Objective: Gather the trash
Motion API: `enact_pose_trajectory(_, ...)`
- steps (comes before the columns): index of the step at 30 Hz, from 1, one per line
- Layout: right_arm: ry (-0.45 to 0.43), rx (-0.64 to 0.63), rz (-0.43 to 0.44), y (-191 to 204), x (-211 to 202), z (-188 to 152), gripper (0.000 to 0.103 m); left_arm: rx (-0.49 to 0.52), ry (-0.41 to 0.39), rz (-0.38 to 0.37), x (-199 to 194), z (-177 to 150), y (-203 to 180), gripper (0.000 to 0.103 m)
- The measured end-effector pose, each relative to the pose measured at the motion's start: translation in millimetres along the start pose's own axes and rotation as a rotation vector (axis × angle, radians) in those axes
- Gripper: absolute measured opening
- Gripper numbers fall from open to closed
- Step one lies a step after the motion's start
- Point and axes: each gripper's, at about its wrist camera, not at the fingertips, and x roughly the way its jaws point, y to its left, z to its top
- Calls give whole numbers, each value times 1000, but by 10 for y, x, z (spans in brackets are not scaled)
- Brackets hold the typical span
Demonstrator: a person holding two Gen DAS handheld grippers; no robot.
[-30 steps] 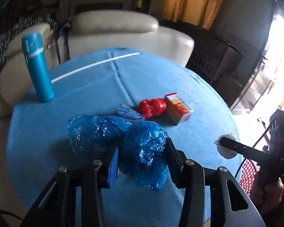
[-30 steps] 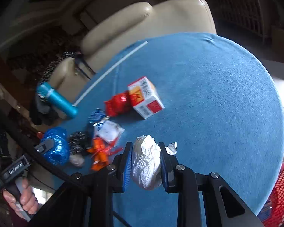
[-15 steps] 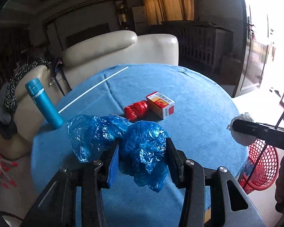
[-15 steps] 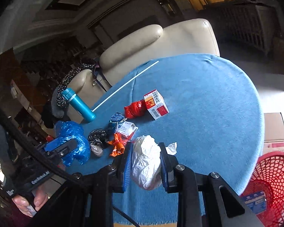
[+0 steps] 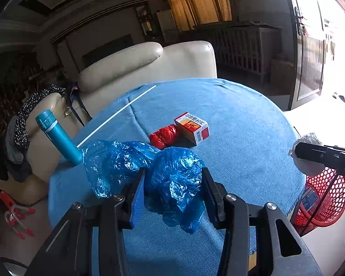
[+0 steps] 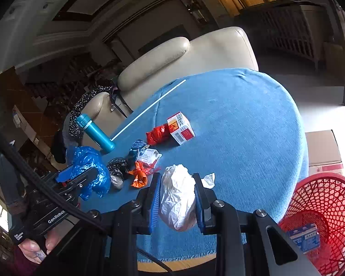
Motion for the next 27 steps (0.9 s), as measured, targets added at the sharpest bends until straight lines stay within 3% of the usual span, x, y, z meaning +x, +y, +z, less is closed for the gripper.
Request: enact_pose_trajectory(27,-1,-34,-50,-31,-33,-94,28,42,39,6,137,-45,-175,49)
